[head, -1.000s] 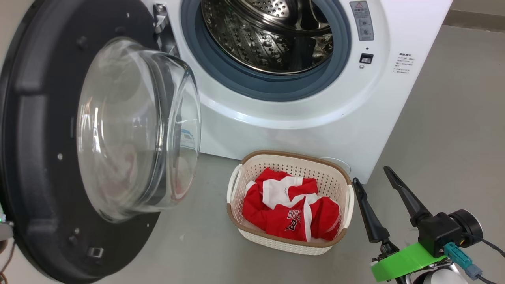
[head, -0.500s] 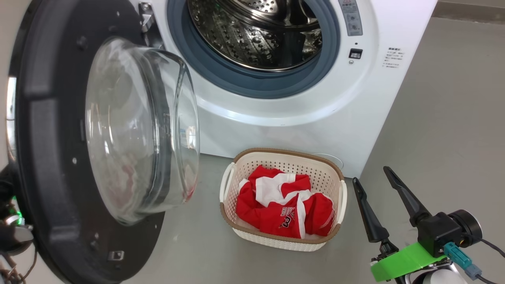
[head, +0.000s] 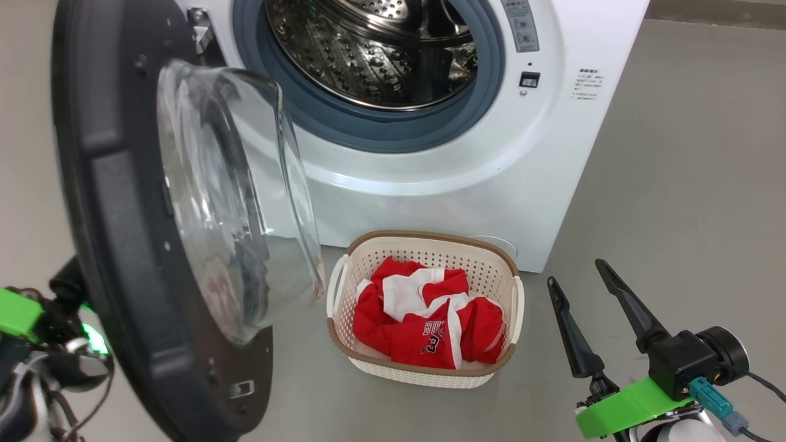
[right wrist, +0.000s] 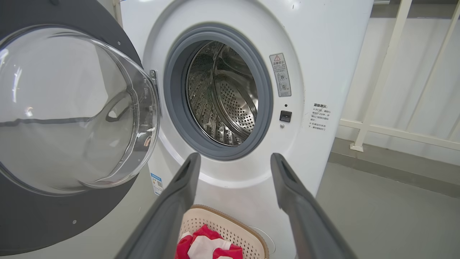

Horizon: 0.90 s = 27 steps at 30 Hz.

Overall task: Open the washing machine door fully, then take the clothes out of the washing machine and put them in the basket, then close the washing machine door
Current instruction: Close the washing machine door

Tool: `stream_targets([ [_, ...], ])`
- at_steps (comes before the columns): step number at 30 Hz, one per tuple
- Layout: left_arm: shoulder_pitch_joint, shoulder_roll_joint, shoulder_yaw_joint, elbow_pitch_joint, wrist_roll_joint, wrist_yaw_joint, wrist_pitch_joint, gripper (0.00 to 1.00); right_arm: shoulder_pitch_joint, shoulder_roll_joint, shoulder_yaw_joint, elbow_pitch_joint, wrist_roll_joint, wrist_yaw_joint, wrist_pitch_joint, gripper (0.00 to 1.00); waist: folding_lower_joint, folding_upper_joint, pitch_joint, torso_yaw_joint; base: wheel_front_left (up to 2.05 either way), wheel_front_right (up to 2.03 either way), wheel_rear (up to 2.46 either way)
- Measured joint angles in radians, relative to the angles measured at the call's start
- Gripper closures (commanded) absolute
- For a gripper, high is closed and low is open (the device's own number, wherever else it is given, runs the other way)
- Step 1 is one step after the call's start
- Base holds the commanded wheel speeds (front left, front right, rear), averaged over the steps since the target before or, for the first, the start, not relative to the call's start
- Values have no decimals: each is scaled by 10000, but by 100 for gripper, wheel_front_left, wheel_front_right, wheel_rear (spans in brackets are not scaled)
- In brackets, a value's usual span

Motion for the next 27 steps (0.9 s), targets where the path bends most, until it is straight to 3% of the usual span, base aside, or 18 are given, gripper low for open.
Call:
stream_targets([
  [27, 831, 17, -2564, -658, -1939, 52, -1837, 100, -36, 8, 203, 10, 84, 0, 0, 0, -1, 0, 253, -794, 0, 0, 0],
])
